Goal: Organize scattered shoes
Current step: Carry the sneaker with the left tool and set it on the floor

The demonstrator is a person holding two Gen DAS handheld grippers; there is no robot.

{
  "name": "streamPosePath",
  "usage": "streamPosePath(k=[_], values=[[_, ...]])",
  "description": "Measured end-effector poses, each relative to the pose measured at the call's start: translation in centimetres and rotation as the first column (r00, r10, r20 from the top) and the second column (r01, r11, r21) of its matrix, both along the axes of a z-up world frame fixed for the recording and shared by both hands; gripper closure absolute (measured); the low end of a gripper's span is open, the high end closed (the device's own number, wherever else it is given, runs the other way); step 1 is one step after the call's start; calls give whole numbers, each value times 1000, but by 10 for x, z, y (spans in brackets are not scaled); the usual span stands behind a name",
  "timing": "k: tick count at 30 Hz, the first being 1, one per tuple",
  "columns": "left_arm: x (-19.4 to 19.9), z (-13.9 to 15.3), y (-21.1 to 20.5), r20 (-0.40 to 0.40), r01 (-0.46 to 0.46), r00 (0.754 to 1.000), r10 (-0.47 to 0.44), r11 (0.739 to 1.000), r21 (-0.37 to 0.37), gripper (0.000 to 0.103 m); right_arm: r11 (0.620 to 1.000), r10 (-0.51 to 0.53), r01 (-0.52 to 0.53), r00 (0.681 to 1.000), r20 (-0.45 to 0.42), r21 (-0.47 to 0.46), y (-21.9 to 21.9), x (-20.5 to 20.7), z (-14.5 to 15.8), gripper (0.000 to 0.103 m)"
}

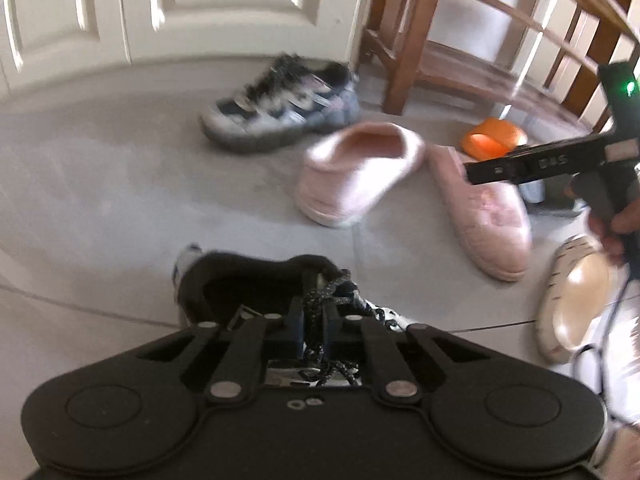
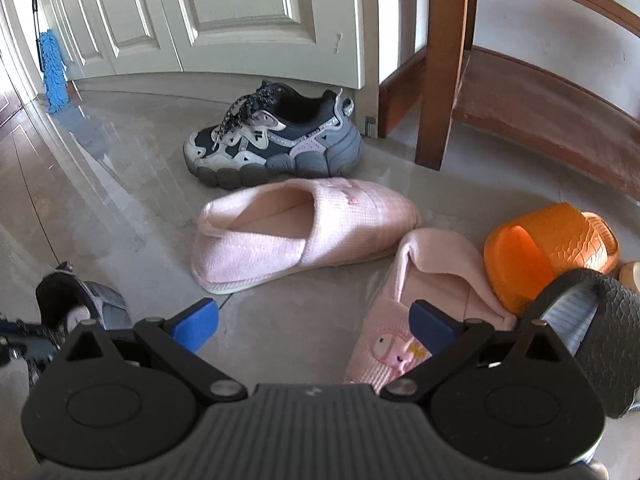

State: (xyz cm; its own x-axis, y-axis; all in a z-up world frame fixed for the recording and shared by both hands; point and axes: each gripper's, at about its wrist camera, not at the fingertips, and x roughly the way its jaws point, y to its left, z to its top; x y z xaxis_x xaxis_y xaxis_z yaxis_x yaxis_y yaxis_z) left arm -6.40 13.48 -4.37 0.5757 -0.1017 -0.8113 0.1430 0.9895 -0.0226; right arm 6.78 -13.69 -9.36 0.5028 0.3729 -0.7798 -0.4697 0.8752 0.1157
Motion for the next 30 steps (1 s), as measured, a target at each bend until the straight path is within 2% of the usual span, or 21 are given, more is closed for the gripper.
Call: streamPosePath(k=[4, 8, 10, 12, 13, 17, 19, 22, 24, 25, 28, 30], values=[[6, 6, 14, 31, 7, 999, -11, 992, 127, 99, 1000, 22, -22, 1000, 8, -1, 5, -2, 0, 0], [11, 8, 23, 9, 17, 1000, -18, 990, 140, 98, 999, 45, -45, 999, 16, -3, 10, -4, 0, 0], [9, 8, 22, 1, 18, 1000, -18, 992, 125, 94, 998, 56, -56, 998, 19, -4, 13, -5, 0, 0], [3, 12, 24, 19, -57, 998, 55, 996, 75, 81, 998, 67, -67, 997, 23, -5, 15, -5, 0, 0], [-1, 13, 27, 24, -104, 994, 103, 994, 40, 79, 997, 72, -72, 997, 25, -5, 16, -6, 0, 0], [-21, 18, 40, 47, -237, 970, 239, 970, -53, 63, 996, 95, -94, 995, 33, -7, 21, -8, 0, 0], [-31, 18, 45, 47, -280, 958, 284, 957, -71, 57, 994, 106, -105, 994, 37, -8, 24, -9, 0, 0], [-36, 12, 51, 31, -388, 920, 391, 918, -83, 56, 990, 138, -137, 990, 39, -12, 23, -10, 1, 0], [-34, 10, 62, 13, -482, 873, 488, 865, -137, 56, 987, 161, -161, 986, 48, -16, 27, -13, 1, 0], [-32, 9, 67, 2, -510, 856, 517, 846, -155, 56, 985, 173, -172, 983, 54, -17, 29, -15, 2, 0], [-24, 3, 76, -27, -561, 824, 566, 808, -180, 57, 979, 203, -201, 977, 69, -33, 33, -19, 3, 0], [-15, -5, 77, -45, -595, 802, 595, 790, -150, 58, 977, 213, -211, 975, 70, -37, 34, -20, 3, 0]])
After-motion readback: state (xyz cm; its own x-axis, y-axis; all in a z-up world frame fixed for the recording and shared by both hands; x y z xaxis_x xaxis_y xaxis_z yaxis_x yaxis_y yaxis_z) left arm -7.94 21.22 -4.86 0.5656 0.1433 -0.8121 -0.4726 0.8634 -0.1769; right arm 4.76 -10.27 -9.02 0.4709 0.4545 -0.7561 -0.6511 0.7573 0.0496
